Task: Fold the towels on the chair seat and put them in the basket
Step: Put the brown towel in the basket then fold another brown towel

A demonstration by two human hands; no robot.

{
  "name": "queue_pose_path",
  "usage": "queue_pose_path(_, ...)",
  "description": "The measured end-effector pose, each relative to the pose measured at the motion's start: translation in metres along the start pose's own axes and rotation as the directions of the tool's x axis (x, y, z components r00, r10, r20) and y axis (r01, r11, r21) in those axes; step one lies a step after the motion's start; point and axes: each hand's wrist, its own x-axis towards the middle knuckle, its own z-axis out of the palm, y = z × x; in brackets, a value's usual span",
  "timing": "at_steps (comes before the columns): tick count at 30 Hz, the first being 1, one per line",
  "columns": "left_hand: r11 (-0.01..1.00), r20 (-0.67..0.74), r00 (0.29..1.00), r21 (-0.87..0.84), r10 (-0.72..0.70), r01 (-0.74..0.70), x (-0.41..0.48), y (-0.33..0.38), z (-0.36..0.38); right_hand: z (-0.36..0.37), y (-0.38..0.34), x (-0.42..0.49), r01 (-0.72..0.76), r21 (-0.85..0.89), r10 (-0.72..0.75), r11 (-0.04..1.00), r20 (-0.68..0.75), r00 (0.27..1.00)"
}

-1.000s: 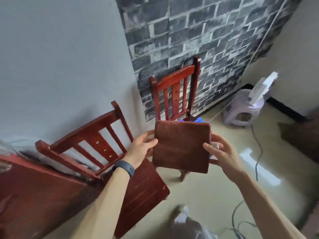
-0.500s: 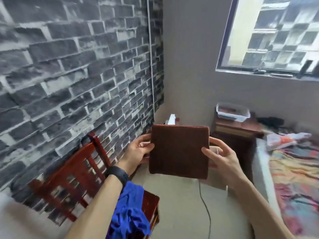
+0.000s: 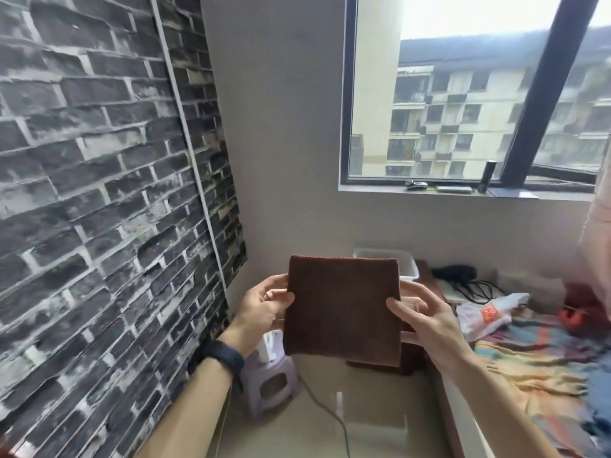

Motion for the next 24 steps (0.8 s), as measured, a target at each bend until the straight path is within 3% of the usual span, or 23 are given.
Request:
queue_pose_path(18,0.994,0.225,0.97,-0.038,-0.094,0.105,0.382,-0.016,0.061,-0.06,0.052,0.308,-0.072,-0.007,0.068,0.997,-0.234,0.97)
queue_pose_path(24,0.975,0.24,0.948,-0.027,-0.207,0.22,0.473,-0.06,0.093,-0.096,0.093,0.391,-0.172,0.007,0.167,0.985,-0.282,0.945)
